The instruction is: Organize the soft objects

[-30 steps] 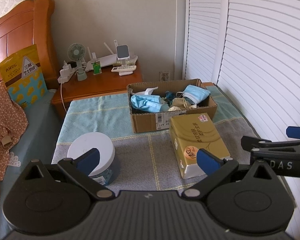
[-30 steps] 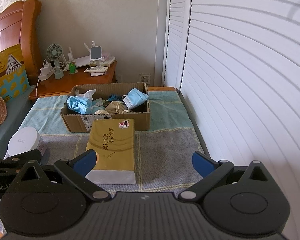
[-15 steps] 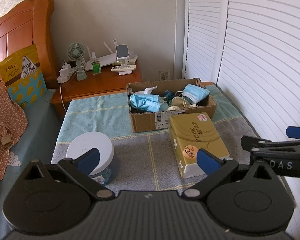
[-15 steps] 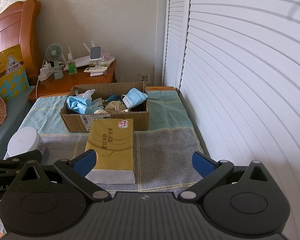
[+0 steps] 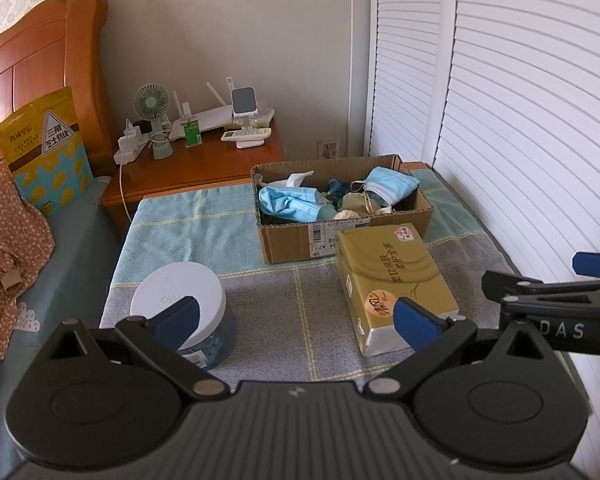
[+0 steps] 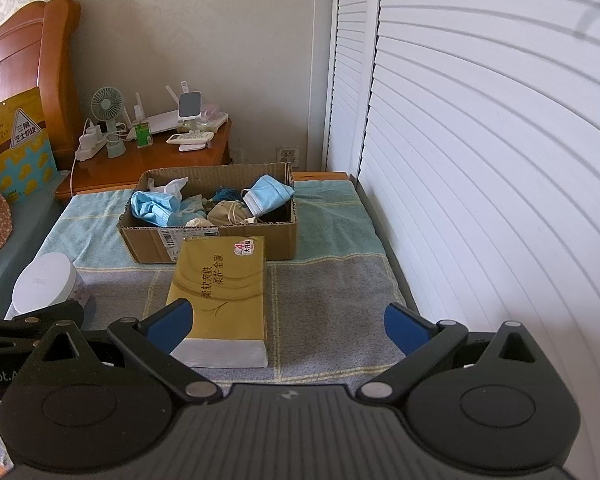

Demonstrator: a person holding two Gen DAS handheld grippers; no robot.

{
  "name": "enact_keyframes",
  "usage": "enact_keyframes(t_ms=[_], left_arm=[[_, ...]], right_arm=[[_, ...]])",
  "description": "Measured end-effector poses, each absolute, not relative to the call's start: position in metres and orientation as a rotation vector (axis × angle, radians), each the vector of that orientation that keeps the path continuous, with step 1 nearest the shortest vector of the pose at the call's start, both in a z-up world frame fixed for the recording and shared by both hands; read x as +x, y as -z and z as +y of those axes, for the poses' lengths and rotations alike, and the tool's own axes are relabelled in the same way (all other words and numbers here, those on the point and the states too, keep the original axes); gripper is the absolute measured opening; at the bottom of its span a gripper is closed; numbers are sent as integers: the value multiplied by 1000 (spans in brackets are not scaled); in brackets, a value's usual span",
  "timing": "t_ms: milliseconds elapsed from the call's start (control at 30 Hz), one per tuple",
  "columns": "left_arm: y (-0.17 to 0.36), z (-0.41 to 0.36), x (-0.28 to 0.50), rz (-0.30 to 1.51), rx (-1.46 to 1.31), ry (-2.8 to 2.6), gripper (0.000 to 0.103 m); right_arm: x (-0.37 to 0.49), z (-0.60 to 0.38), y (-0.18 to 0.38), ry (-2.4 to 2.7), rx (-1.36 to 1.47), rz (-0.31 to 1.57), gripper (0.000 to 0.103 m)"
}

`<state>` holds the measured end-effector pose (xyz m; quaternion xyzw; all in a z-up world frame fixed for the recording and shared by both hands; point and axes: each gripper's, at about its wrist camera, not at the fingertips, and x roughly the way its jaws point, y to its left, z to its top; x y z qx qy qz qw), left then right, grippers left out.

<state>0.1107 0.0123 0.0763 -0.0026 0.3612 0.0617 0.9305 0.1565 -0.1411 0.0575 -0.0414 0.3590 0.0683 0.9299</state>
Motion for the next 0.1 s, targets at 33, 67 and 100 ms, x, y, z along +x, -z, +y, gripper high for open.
enact_keyframes(t_ms=[33, 67, 100], left_arm=[[-76, 12, 111, 739, -6, -126, 102], [-75, 12, 110, 739, -7, -124, 102], [-73, 11, 111, 739, -7, -124, 102]], right_arm=[[156, -141, -57, -140, -85, 736, 103], [156, -141, -58, -140, -84, 736, 103], [156, -141, -57, -140, -85, 736, 103]])
